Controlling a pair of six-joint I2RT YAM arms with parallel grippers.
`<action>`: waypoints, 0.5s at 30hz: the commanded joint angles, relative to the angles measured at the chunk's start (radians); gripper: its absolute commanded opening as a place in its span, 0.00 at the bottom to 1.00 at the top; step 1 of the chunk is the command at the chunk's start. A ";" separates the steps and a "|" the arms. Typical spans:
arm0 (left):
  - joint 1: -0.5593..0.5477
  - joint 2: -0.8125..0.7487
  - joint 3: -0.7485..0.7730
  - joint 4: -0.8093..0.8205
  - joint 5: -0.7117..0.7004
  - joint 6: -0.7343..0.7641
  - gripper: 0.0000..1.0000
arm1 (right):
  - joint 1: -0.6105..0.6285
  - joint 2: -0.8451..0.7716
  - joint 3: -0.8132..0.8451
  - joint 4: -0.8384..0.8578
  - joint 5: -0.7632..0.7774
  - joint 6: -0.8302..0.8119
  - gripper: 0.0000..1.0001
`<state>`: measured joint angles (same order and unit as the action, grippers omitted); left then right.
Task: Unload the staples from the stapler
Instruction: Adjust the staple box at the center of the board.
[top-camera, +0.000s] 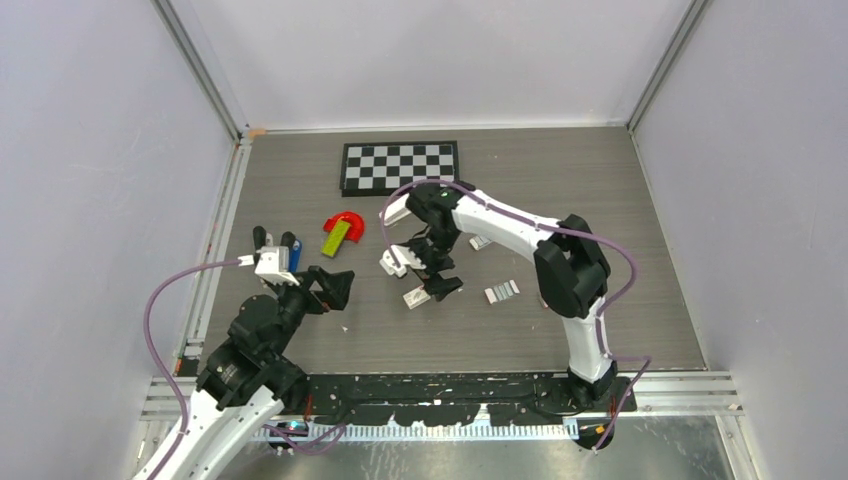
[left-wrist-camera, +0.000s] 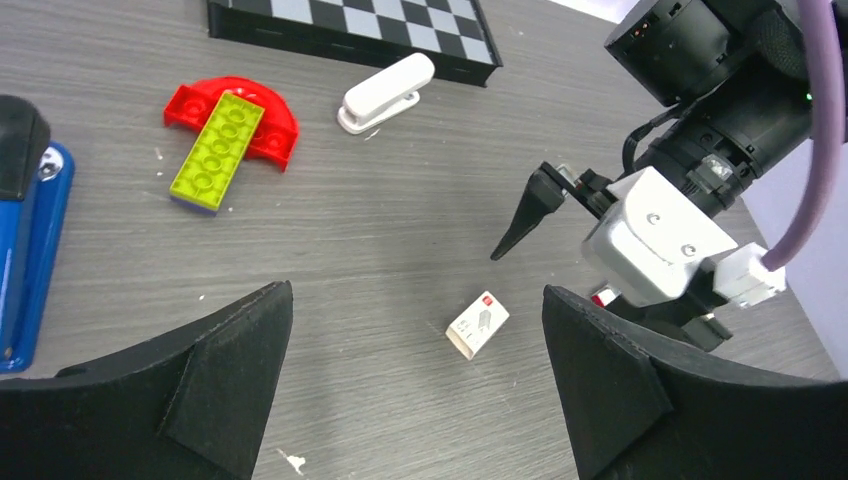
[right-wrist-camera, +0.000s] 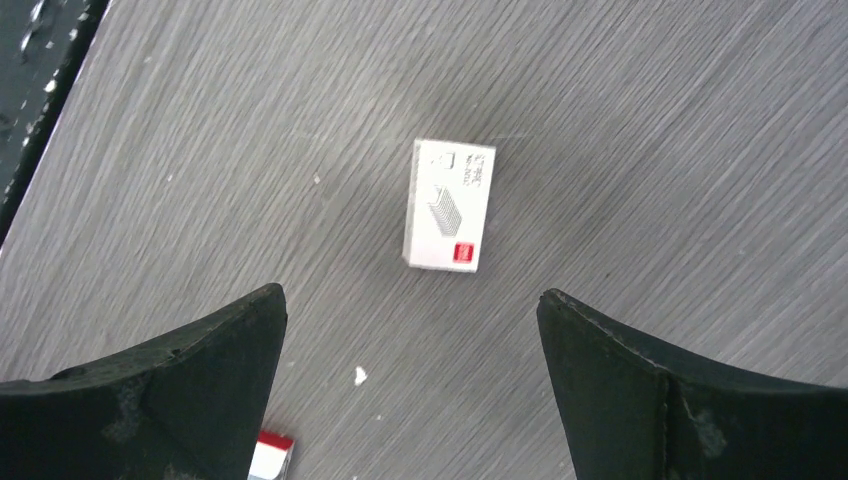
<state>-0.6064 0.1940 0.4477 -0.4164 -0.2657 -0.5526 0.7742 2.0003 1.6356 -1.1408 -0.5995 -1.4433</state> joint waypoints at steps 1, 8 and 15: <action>0.002 -0.031 0.005 -0.051 -0.064 -0.019 0.96 | 0.066 0.027 0.046 0.026 0.044 0.145 1.00; 0.002 -0.113 -0.020 -0.066 -0.125 -0.033 0.95 | 0.107 0.020 -0.077 0.259 0.142 0.344 1.00; 0.003 -0.130 -0.028 -0.075 -0.136 -0.041 0.95 | 0.135 0.043 -0.098 0.326 0.193 0.386 0.95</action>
<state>-0.6064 0.0719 0.4206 -0.4927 -0.3698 -0.5781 0.8928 2.0361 1.5486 -0.8970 -0.4549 -1.1164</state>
